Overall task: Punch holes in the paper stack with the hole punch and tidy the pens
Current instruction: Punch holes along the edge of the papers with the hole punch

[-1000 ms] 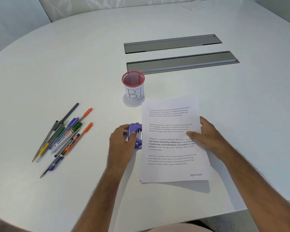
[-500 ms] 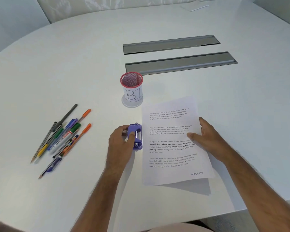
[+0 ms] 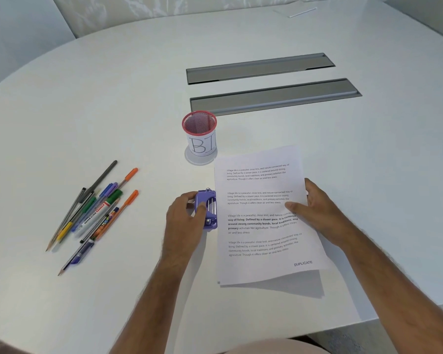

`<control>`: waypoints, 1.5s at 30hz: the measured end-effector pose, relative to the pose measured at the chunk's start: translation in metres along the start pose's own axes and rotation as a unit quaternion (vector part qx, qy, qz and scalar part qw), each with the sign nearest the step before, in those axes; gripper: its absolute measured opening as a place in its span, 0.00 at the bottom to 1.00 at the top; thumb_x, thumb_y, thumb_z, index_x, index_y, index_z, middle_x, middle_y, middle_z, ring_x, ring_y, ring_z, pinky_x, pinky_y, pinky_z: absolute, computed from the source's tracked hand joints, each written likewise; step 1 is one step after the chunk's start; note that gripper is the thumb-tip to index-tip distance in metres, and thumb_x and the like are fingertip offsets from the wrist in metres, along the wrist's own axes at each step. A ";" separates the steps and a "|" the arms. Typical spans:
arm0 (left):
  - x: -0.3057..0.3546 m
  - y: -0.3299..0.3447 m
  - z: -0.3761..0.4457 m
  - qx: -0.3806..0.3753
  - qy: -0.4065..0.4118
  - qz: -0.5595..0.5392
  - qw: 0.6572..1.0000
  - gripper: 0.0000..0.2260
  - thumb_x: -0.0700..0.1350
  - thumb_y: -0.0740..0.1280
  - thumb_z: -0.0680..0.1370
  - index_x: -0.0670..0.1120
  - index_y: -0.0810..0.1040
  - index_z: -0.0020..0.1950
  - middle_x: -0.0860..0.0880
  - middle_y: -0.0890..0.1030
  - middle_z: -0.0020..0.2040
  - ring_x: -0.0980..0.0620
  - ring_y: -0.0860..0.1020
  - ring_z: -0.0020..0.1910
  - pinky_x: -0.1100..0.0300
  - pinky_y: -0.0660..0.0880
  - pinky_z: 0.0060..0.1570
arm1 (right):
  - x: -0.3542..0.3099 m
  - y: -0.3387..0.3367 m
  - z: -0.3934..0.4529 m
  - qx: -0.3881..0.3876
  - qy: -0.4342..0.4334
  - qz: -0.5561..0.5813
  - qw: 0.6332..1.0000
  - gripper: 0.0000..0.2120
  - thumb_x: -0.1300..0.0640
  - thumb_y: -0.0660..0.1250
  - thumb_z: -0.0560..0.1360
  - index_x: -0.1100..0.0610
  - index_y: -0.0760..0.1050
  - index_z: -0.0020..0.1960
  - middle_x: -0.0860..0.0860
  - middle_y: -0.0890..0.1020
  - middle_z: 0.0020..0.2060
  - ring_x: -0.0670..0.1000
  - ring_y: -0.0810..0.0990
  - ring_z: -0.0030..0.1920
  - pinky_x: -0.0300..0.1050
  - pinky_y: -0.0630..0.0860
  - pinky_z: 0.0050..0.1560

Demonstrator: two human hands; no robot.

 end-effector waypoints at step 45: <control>0.010 0.016 -0.009 -0.016 0.018 -0.007 1.000 0.09 0.43 0.68 0.82 0.53 0.79 0.60 0.50 0.81 0.60 0.51 0.82 0.56 0.69 0.79 0.45 | 0.010 -0.001 0.007 -0.036 0.001 0.032 0.999 0.21 0.67 0.70 0.81 0.50 0.75 0.69 0.48 0.87 0.63 0.50 0.86 0.63 0.46 0.84 0.59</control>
Point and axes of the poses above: each hand's wrist, its own z-axis towards the middle knuckle, its own y-axis out of the palm, x = y × z, the point moved 5 cm from there along z, towards the middle knuckle
